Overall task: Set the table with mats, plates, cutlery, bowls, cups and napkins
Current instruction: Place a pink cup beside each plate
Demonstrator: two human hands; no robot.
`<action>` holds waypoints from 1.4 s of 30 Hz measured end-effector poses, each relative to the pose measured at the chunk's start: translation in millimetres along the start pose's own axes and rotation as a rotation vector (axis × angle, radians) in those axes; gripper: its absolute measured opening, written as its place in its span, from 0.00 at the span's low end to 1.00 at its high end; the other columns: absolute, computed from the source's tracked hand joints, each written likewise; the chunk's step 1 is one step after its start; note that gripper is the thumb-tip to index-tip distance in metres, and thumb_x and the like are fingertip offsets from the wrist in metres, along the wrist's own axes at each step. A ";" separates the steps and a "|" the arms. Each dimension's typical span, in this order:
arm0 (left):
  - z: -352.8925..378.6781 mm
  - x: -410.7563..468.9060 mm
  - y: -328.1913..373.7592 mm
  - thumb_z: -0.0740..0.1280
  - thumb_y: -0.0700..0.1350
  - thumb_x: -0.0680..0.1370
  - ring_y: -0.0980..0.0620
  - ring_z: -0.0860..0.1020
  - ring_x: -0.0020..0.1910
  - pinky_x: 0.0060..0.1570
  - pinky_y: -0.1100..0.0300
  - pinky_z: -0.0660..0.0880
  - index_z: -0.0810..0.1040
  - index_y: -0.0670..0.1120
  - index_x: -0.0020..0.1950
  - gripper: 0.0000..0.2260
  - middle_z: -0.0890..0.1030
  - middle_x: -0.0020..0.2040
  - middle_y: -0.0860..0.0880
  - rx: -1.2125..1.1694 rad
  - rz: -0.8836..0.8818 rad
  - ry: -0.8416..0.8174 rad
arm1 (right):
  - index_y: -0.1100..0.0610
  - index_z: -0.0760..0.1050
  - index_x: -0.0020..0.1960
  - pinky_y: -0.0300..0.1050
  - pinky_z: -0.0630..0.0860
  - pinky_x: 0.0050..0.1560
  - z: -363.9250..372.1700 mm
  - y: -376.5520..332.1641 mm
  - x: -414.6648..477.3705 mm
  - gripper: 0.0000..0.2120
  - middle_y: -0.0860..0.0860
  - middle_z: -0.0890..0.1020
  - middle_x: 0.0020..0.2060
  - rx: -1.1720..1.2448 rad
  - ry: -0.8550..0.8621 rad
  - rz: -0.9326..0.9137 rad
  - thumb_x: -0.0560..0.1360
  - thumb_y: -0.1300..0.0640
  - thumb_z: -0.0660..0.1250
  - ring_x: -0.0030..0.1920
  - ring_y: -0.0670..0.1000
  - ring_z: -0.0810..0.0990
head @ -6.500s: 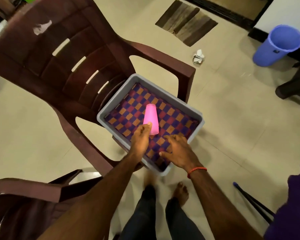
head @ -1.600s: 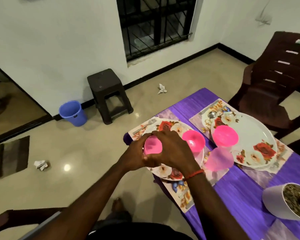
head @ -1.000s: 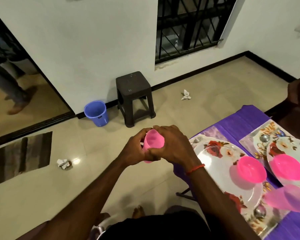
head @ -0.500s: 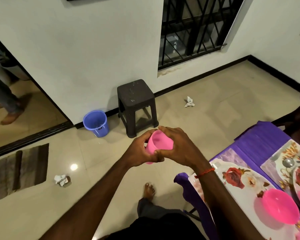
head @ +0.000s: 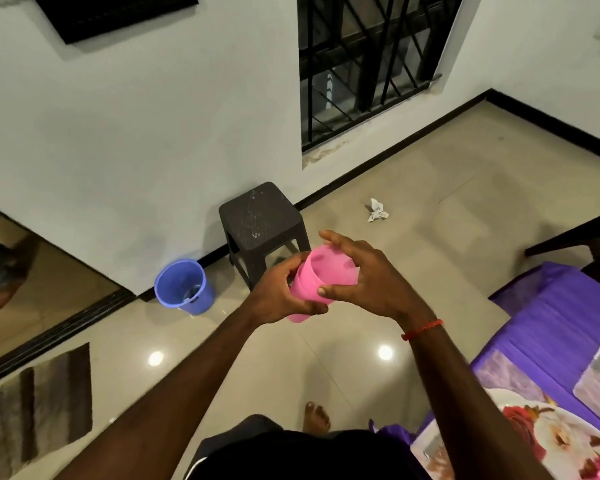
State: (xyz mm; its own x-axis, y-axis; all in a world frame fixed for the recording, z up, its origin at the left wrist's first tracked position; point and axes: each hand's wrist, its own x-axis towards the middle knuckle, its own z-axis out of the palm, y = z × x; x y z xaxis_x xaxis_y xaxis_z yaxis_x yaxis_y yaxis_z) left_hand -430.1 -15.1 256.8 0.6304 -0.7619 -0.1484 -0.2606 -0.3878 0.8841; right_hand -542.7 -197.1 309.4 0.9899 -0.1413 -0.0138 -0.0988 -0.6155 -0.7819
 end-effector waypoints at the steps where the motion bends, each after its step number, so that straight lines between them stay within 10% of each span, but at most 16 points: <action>1: -3.0 10.1 1.5 0.85 0.49 0.64 0.51 0.79 0.60 0.53 0.62 0.81 0.69 0.52 0.74 0.42 0.78 0.64 0.55 -0.007 0.009 -0.009 | 0.44 0.60 0.79 0.49 0.76 0.63 -5.2 3.2 6.6 0.46 0.47 0.71 0.71 -0.004 0.014 0.004 0.67 0.45 0.80 0.67 0.49 0.70; 22: -6.1 253.8 16.9 0.85 0.51 0.61 0.52 0.79 0.59 0.51 0.60 0.82 0.72 0.60 0.70 0.40 0.79 0.62 0.59 0.043 0.310 -0.529 | 0.43 0.69 0.73 0.53 0.79 0.57 -112.3 49.0 70.8 0.42 0.43 0.79 0.61 0.084 0.651 0.273 0.63 0.49 0.83 0.63 0.47 0.76; 37: 124.3 343.6 105.0 0.85 0.42 0.61 0.57 0.81 0.56 0.44 0.66 0.78 0.75 0.60 0.66 0.37 0.83 0.57 0.59 -0.043 0.450 -0.825 | 0.54 0.72 0.72 0.36 0.79 0.49 -184.6 71.8 -29.9 0.39 0.49 0.81 0.59 0.081 1.256 0.562 0.64 0.52 0.81 0.61 0.39 0.78; 42: 181.1 370.3 147.0 0.84 0.50 0.58 0.56 0.80 0.59 0.47 0.61 0.81 0.74 0.59 0.67 0.39 0.82 0.59 0.58 -0.060 0.466 -0.912 | 0.48 0.73 0.71 0.47 0.80 0.56 -222.9 99.3 -92.0 0.38 0.46 0.81 0.60 -0.048 1.408 0.695 0.63 0.45 0.81 0.63 0.45 0.78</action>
State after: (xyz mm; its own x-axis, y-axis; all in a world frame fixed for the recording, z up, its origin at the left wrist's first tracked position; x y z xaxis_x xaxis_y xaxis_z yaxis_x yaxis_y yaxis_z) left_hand -367.3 -448.2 251.6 -0.3262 -0.9444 -0.0425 -0.2848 0.0553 0.9570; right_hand -666.3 -418.1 371.9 -0.1324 -0.9610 0.2426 -0.5070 -0.1447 -0.8497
